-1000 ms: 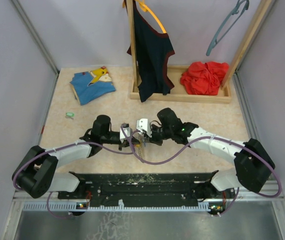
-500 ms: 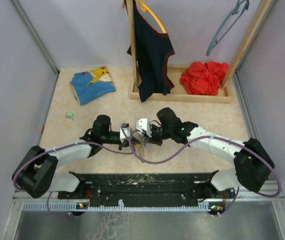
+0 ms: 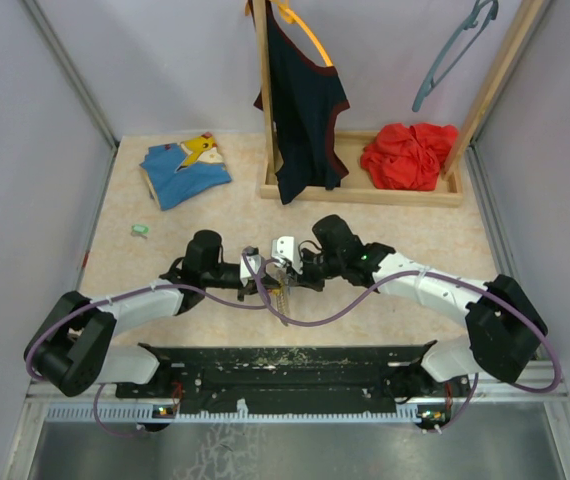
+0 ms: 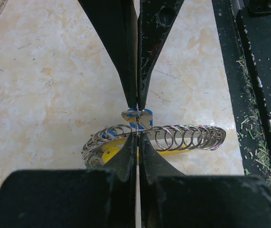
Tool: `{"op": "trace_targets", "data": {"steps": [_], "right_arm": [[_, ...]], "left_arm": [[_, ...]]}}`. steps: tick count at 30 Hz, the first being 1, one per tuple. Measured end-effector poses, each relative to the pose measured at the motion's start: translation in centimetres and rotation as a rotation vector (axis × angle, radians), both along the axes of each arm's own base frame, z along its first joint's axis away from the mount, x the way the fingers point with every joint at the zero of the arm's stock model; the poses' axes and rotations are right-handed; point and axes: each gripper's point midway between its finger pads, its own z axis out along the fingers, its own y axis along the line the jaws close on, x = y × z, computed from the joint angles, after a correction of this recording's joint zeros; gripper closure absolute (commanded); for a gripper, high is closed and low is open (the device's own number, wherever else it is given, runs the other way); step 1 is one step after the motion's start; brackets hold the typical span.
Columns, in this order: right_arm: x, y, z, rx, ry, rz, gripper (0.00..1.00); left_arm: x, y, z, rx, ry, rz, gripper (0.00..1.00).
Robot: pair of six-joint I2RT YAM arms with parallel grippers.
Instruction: Put the keys on the keyring
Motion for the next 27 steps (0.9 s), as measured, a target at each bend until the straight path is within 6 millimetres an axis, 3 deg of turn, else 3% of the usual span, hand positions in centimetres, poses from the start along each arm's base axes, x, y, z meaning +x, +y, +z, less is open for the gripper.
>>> {"op": "trace_targets", "data": {"steps": [27], "right_arm": [[0.06,-0.35,-0.30,-0.019,0.007,-0.019,1.00]], "left_arm": [[-0.02,0.00,-0.01,0.000,0.001,-0.001,1.00]]}}
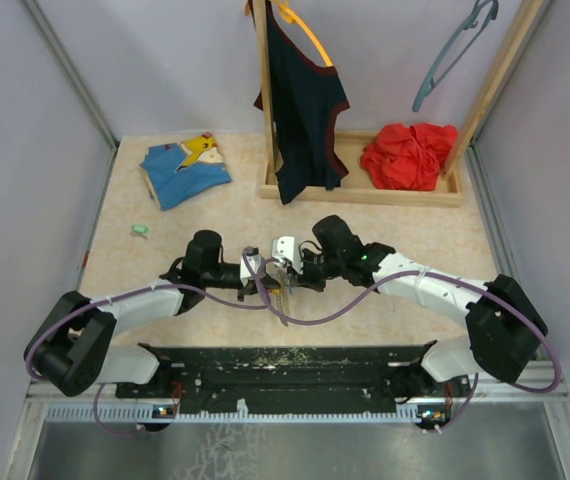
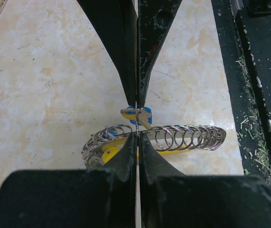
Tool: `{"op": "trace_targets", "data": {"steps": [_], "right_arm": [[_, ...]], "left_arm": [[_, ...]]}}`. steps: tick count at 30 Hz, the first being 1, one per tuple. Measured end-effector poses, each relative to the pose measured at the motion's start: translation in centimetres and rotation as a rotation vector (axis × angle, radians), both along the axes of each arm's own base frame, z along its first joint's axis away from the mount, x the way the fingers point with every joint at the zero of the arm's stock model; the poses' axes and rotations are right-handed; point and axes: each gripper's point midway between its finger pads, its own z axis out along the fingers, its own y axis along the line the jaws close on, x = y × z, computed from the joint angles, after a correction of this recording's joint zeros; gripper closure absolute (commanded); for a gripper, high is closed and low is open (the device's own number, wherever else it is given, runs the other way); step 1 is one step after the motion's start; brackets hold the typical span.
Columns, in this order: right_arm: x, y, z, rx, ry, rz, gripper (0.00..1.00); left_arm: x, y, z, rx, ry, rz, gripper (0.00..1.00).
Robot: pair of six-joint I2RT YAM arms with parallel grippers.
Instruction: Put the keys on the keyring
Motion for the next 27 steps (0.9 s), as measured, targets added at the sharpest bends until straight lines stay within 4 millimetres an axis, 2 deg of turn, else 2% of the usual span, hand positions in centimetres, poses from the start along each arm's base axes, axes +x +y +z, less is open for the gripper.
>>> {"op": "trace_targets", "data": {"steps": [27], "right_arm": [[-0.32,0.42,0.32,0.025,0.027,0.000,1.00]], "left_arm": [[-0.39,0.02,-0.23,0.004,0.018,-0.014,1.00]]}}
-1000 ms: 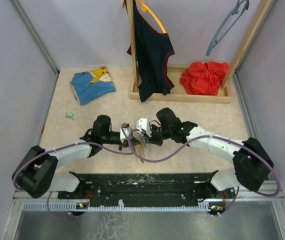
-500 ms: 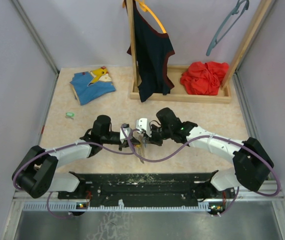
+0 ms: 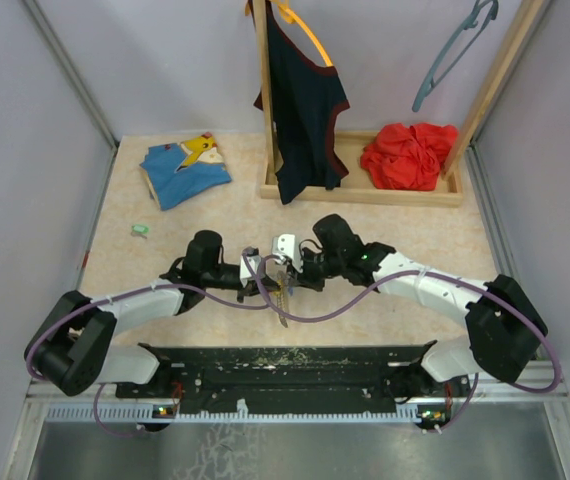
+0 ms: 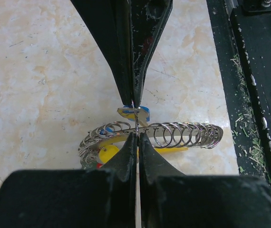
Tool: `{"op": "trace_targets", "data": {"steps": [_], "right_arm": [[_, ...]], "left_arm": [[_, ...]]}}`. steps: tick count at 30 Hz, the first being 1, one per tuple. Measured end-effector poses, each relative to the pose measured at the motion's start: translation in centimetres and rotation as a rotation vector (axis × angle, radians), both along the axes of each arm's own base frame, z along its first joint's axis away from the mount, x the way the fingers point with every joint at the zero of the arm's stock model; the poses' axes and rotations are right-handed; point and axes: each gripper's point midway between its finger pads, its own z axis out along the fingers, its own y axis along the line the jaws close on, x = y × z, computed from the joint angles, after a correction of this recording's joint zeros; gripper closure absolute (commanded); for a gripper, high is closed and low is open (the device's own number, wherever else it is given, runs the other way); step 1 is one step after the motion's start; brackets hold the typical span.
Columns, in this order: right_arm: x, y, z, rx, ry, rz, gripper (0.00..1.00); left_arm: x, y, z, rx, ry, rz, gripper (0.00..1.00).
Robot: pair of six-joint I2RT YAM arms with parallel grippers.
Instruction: Put the keys on the keyring
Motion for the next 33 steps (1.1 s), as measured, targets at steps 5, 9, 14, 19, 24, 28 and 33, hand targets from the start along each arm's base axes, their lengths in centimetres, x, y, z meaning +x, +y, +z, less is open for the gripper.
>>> {"op": "trace_targets", "data": {"steps": [5,9,14,19,24,28,33], "right_arm": [[0.1,0.3,-0.1,0.003,0.006,0.000,1.00],[0.2,0.5,-0.3,-0.002,0.014,0.000,1.00],[0.0,1.1,-0.3,-0.004,0.020,0.016,1.00],[0.0,1.2,-0.2,-0.009,0.019,0.017,1.00],[-0.1,1.3,-0.2,-0.014,0.015,0.017,1.00],[-0.2,1.4,-0.1,-0.027,0.008,0.015,1.00],[-0.1,1.6,0.2,-0.034,0.002,0.010,1.00]], "left_arm": [[-0.1,0.1,-0.1,0.005,0.011,0.001,1.00],[-0.2,0.1,-0.3,0.010,0.021,0.003,1.00],[-0.2,0.2,-0.3,0.010,0.032,0.009,1.00],[-0.1,0.2,-0.2,0.010,0.046,0.024,1.00],[0.0,0.2,-0.2,0.012,0.062,0.040,1.00],[0.1,0.3,-0.3,0.014,0.073,0.052,1.00],[0.3,0.3,-0.1,0.010,0.074,0.061,1.00]]}}
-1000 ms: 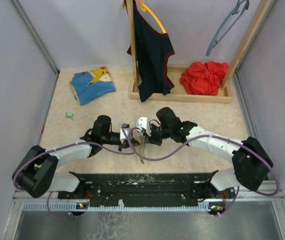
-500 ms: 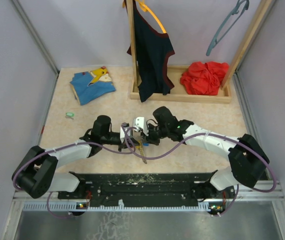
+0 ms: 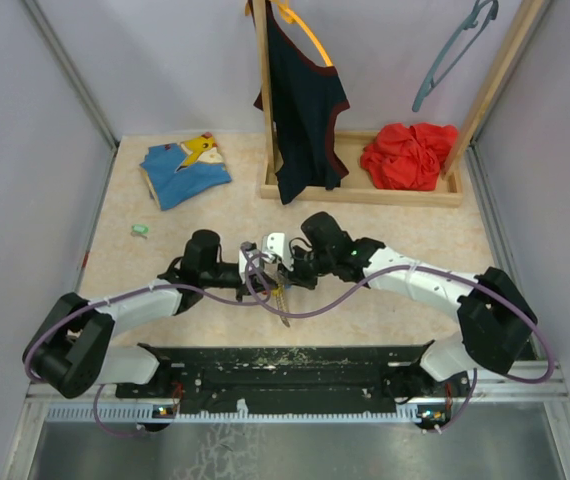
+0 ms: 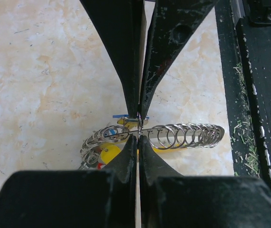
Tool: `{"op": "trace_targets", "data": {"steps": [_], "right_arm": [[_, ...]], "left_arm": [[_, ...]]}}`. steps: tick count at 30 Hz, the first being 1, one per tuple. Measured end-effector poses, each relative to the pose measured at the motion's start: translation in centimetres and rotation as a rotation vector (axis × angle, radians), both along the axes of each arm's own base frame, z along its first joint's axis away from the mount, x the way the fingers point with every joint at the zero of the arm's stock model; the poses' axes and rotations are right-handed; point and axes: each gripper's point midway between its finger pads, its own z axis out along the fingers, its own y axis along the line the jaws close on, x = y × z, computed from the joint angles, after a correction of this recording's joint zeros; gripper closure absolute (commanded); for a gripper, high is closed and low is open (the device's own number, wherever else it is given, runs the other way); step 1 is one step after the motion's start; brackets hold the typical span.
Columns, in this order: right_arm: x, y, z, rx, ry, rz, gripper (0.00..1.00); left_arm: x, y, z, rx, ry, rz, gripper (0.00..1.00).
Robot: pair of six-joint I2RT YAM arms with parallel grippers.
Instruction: Put the keys on the keyring
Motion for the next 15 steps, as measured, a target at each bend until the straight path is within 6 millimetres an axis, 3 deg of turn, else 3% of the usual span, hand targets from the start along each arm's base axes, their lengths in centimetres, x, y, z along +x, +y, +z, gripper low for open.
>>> {"op": "trace_targets", "data": {"steps": [5,15], "right_arm": [[0.32,0.15,0.21,-0.003,0.001,-0.015,1.00],[0.37,0.23,0.95,0.006,-0.026,-0.013,0.70]], "left_arm": [[0.37,0.15,0.27,-0.004,0.003,0.024,1.00],[0.80,0.00,0.84,-0.028,-0.045,0.047,1.00]]}}
